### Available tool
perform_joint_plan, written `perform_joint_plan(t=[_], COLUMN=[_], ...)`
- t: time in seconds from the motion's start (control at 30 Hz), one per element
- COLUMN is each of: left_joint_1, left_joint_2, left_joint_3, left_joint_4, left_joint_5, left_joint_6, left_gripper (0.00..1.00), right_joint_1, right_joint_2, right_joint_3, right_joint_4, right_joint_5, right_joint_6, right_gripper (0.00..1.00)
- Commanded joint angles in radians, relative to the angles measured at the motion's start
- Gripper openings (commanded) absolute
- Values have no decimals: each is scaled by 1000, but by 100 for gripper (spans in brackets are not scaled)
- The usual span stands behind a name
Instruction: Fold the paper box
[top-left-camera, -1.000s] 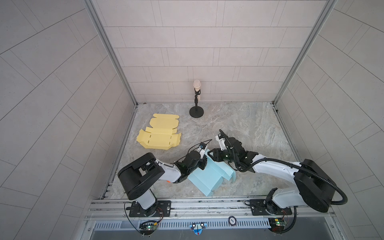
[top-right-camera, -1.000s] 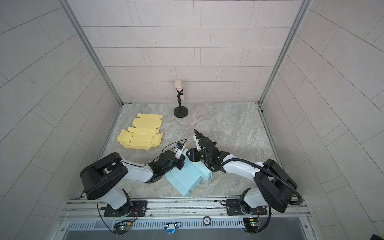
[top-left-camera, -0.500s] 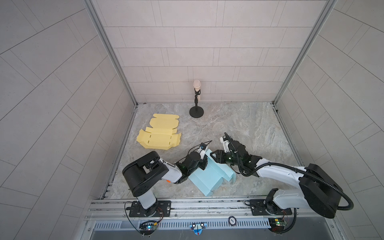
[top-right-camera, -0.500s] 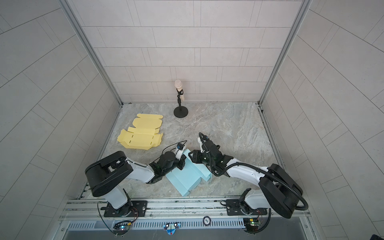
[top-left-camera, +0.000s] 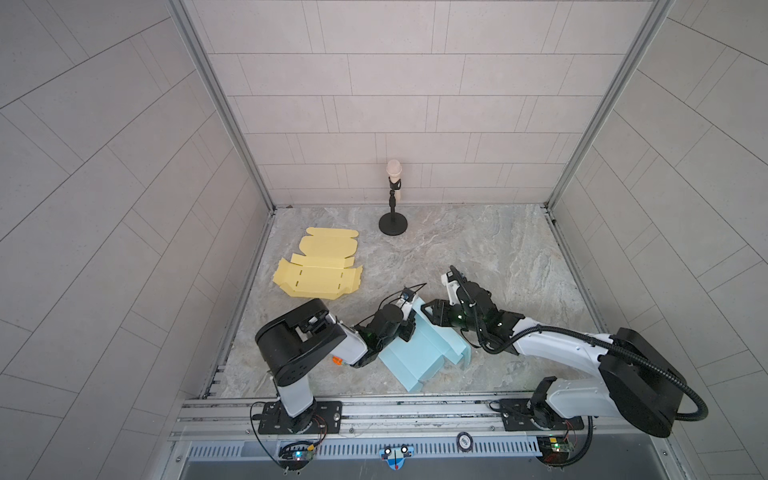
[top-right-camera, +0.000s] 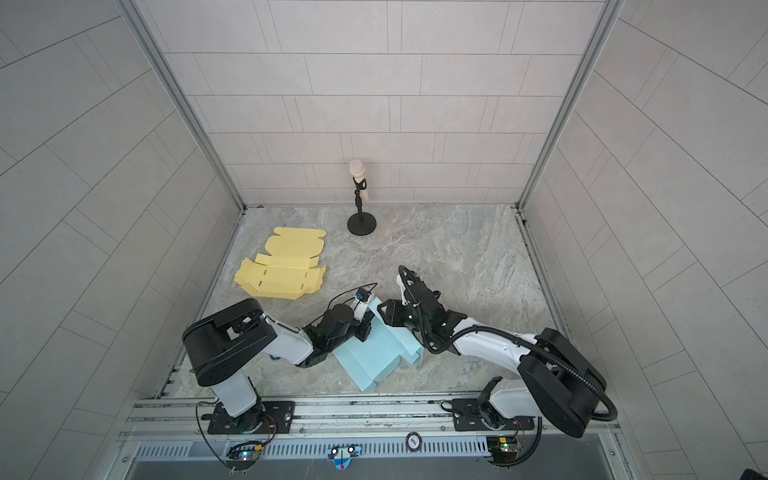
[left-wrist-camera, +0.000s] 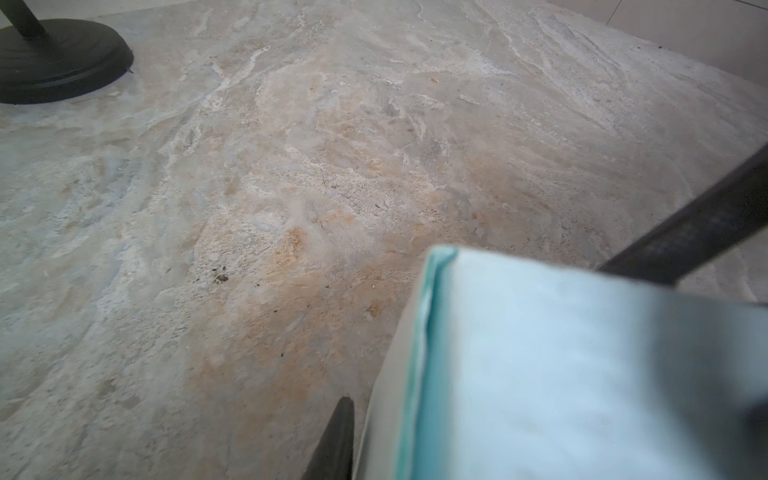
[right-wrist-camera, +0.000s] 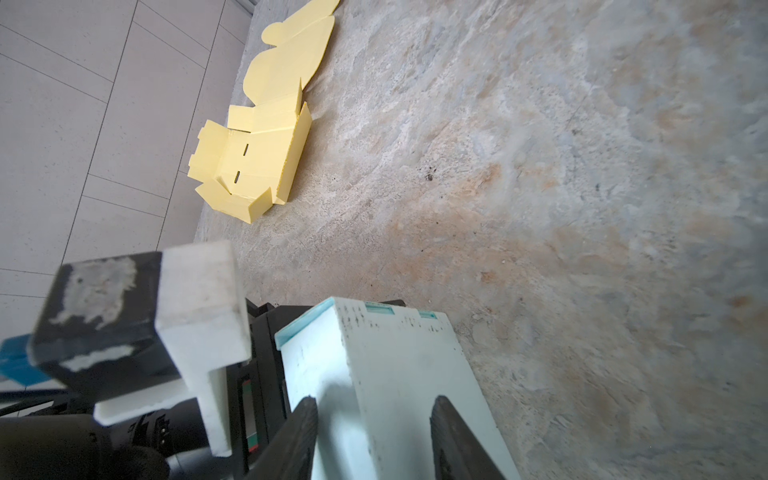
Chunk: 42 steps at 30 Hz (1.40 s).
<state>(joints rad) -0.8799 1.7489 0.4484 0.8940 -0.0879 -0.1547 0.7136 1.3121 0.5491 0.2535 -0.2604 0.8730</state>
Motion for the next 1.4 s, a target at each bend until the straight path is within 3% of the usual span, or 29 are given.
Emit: perform_joint_plan(t=[0.0,0.17,0.47,0.63,0.93,1.17,1.37], left_joint_1=[-2,-3,-3,-3,-2,-25,-35], left_joint_2=[15,20,47,46,39,31,31], left_joint_3=[20,17,35,34,26,29,34], left_joint_4=[13,22,33,40,39,22,9], left_joint_5=[-28,-29,-30,-21,7,3,5], left_joint_6=[12,13,18,23,38,62,71], left_gripper=[19,18,27,12,8,9,14], right_joint_1=[8,18,39,55,65,-24,-161], right_joint_2=[-11,-23,-45,-52,-107,-245,-324], right_joint_3=[-21,-39,-60,-77,-75,-26,23], right_joint_4=[-65,-78,-62,-40,-87,-273,-385], right_joint_5=[37,38,54,62,93,96,71], right_joint_6=[11,20,58,90,79,-27,-146], right_gripper=[47,47,46,46,50,65,64])
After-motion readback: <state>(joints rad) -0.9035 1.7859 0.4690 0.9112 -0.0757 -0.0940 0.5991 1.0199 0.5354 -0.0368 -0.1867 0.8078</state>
